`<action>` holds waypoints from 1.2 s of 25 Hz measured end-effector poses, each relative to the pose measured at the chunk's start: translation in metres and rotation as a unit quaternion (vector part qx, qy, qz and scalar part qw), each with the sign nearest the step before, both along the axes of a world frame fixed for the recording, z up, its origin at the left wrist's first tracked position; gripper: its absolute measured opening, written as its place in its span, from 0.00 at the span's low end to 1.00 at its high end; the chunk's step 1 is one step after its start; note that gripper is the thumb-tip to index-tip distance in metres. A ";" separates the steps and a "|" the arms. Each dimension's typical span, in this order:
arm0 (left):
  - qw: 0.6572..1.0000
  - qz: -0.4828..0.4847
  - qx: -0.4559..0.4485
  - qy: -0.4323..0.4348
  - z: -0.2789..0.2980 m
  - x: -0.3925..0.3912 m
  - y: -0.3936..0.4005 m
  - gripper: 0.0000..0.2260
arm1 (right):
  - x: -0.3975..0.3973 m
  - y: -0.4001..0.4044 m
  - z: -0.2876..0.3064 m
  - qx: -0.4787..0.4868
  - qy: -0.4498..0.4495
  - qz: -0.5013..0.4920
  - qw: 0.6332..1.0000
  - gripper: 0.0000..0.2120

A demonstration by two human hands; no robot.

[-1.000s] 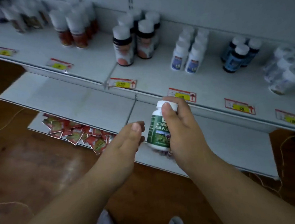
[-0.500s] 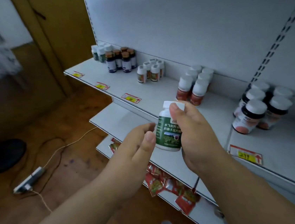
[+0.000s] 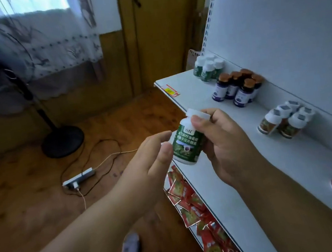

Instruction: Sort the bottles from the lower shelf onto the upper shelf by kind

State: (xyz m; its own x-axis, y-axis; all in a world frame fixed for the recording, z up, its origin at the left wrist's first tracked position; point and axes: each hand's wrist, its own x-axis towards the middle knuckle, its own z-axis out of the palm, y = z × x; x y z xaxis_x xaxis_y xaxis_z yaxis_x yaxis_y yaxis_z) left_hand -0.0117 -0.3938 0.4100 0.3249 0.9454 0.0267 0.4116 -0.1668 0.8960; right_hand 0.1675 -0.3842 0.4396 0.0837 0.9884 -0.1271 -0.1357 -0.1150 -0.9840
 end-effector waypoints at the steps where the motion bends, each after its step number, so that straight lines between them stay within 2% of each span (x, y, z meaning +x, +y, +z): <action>1: 1.000 -0.005 0.003 0.003 -0.003 -0.014 0.025 0.31 | -0.016 0.023 -0.004 0.003 -0.004 -0.003 1.000 0.22; 4: 0.998 -0.047 0.010 0.030 -0.002 -0.047 0.095 0.24 | -0.052 0.084 -0.010 0.015 0.003 -0.025 1.000 0.19; 6: 0.996 -0.081 0.007 0.042 0.008 -0.054 0.133 0.23 | -0.061 0.115 -0.006 0.018 -0.001 -0.044 0.999 0.17; 13: 0.961 -0.215 0.096 0.147 0.003 0.000 0.274 0.42 | -0.008 0.202 -0.009 0.028 -0.130 -0.206 0.969 0.20; 16: 0.943 -0.232 0.119 0.206 -0.011 0.034 0.331 0.41 | 0.022 0.247 -0.018 0.019 -0.200 -0.227 0.953 0.23; 20: 0.910 -0.263 0.119 0.297 -0.032 0.065 0.405 0.36 | 0.047 0.313 -0.034 -0.037 -0.291 -0.254 0.922 0.20; 25: 0.871 -0.326 0.163 0.331 -0.071 0.105 0.492 0.36 | 0.054 0.384 -0.061 -0.087 -0.424 -0.268 0.861 0.21; 30: 0.808 -0.435 0.223 0.328 -0.108 0.135 0.561 0.42 | 0.052 0.431 -0.088 -0.135 -0.445 -0.335 0.819 0.22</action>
State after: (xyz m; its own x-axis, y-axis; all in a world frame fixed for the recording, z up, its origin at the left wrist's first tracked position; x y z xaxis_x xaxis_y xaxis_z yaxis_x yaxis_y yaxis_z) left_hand 0.1230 0.1669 0.3016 0.9442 0.2952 -0.1463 0.3268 -0.8948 0.3042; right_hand 0.2192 0.0469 0.3521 0.7745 0.6284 0.0723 0.5001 -0.5382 -0.6784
